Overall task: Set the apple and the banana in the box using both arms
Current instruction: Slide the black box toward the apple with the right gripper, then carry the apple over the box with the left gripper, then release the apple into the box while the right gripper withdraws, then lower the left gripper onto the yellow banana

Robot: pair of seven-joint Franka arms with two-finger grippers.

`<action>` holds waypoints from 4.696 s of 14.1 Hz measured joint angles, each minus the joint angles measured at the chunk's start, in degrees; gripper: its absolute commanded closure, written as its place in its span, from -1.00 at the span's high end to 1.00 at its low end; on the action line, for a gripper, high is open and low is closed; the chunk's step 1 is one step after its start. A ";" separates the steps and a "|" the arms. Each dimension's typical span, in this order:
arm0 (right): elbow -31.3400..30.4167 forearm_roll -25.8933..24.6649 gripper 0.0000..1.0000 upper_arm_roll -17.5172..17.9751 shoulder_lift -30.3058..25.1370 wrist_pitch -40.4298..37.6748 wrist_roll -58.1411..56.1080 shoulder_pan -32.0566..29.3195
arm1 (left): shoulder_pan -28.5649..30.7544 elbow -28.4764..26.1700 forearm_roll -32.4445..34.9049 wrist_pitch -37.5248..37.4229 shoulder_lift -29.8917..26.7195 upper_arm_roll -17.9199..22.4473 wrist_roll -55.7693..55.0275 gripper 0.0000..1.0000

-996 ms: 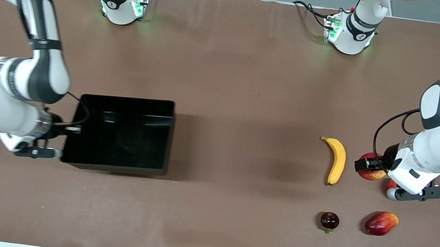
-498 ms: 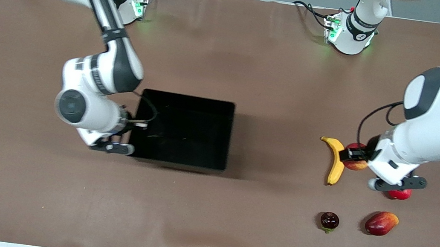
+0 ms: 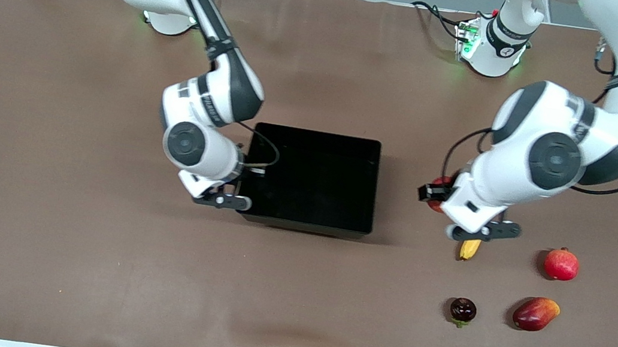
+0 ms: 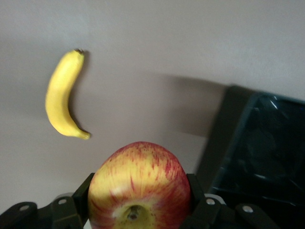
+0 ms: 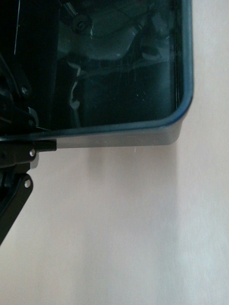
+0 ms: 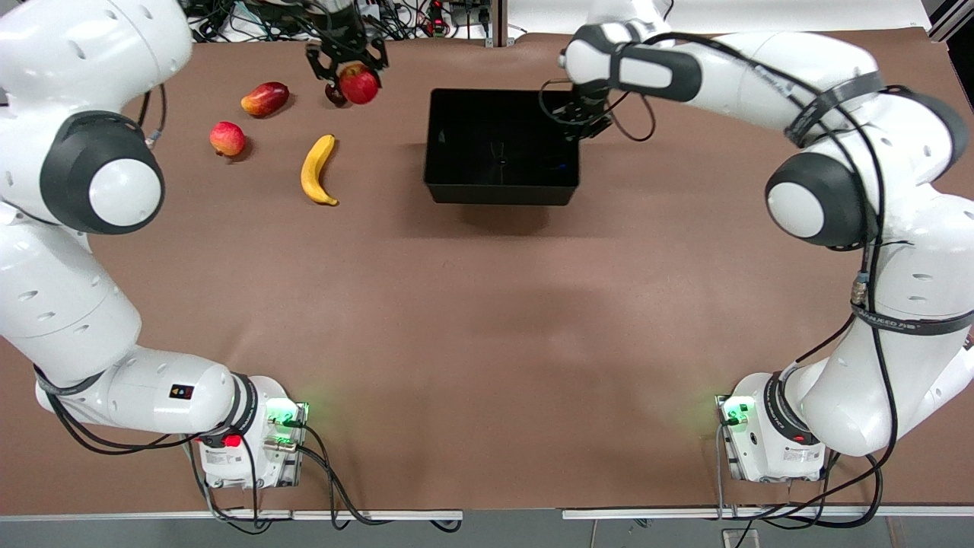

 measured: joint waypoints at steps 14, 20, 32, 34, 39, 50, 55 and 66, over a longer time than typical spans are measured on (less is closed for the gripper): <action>4.97 0.60 -1.00 -0.24 8.64 7.95 9.04 6.79 | -8.31 -5.31 0.32 11.79 7.65 0.00 -17.93 -1.00; 5.07 0.68 -0.18 -0.25 9.36 9.54 9.04 7.01 | -9.82 -5.45 3.60 14.54 12.16 0.01 -23.45 -1.00; 7.42 0.69 1.00 -2.24 8.37 11.05 9.03 7.05 | -10.79 -8.03 3.65 20.04 16.48 0.03 -27.96 -1.00; 7.73 0.69 1.00 -2.69 6.10 7.50 9.03 6.41 | -10.85 -8.60 3.65 20.69 16.59 0.04 -28.09 -0.59; 8.35 0.69 1.00 -2.96 -4.17 -3.61 9.05 2.07 | -10.84 -8.51 4.29 21.63 16.69 0.07 -28.09 1.00; 8.24 -0.34 1.00 -2.98 -23.03 -28.96 -0.81 -18.04 | 4.53 -3.13 4.94 7.06 1.62 1.05 -8.58 1.00; 7.45 -6.88 1.00 -2.91 -25.52 -31.64 -12.50 -24.14 | 15.85 -12.44 8.20 15.02 2.51 1.15 5.24 1.00; -1.70 -14.39 1.00 -3.03 -31.00 -30.49 -27.97 -31.99 | 19.22 -29.95 9.39 36.48 3.09 0.78 21.63 0.33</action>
